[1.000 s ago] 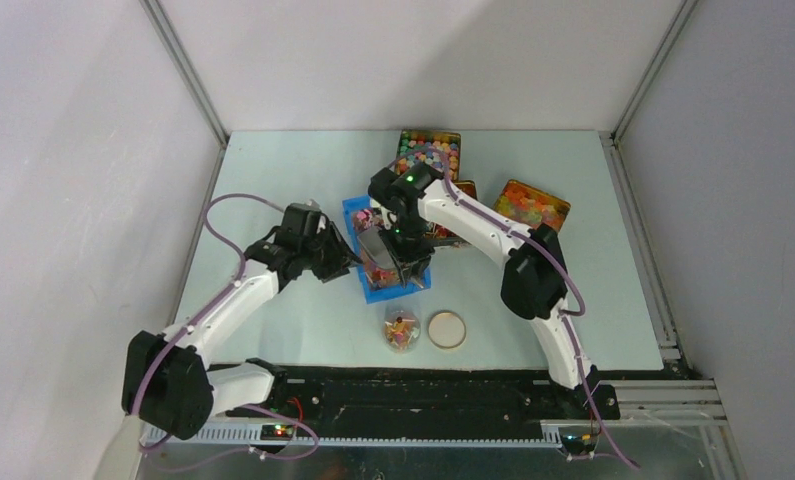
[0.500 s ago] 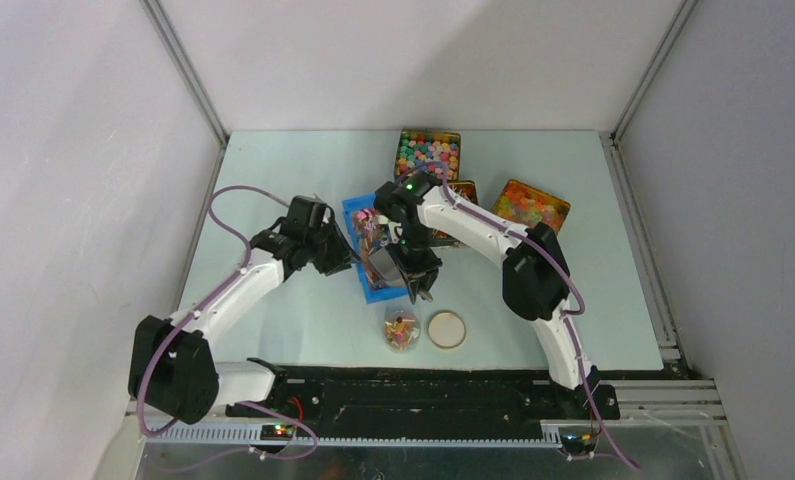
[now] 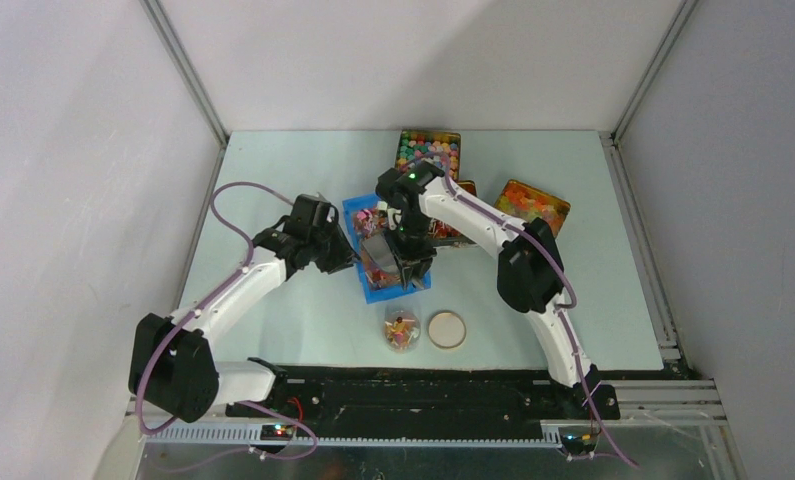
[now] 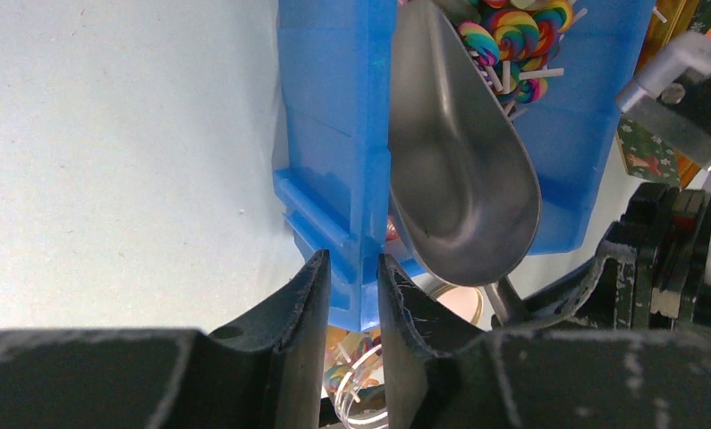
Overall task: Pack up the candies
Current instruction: Scoop the fake candies from the storage box.
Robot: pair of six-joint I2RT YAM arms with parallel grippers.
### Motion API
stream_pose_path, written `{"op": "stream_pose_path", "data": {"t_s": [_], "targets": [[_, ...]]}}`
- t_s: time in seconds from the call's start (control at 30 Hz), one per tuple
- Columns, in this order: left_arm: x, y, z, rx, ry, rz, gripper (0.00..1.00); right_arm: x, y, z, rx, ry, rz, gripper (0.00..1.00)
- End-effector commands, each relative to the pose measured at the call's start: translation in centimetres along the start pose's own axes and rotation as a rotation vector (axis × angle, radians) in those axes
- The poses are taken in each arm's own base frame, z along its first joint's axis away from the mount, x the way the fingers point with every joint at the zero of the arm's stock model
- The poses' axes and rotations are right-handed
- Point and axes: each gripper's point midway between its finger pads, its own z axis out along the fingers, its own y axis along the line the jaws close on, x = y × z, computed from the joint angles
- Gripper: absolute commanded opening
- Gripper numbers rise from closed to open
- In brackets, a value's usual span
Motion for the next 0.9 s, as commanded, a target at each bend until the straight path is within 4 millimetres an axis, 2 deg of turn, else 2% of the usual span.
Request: {"op": "stream_pose_path", "data": {"t_s": [0.0,0.17,0.3,0.37,0.77,0.87], "targets": [[0.6,1.0,0.3,-0.057,0.016,0.032,0.3,-3.1,-0.4,-0.3,0.002,-0.103,-0.018,0.0],[0.7,1.0,0.4,-0.056,0.019,0.035,0.3,-4.6,-0.6,0.2,0.0,-0.15,-0.033,0.0],[0.8,1.0,0.4,-0.053,0.02,0.036,0.3,-6.1,0.2,0.1,-0.039,-0.217,-0.065,0.0],[0.8,1.0,0.4,-0.053,0.02,0.037,0.3,-6.2,0.2,0.1,-0.048,-0.233,-0.074,0.0],[0.6,1.2,-0.2,-0.058,-0.003,0.037,0.31,-3.5,-2.2,1.7,0.009,-0.244,-0.105,0.0],[0.6,1.2,-0.3,-0.056,-0.005,0.036,0.31,-3.3,-2.6,2.0,0.034,-0.239,-0.101,0.0]]}}
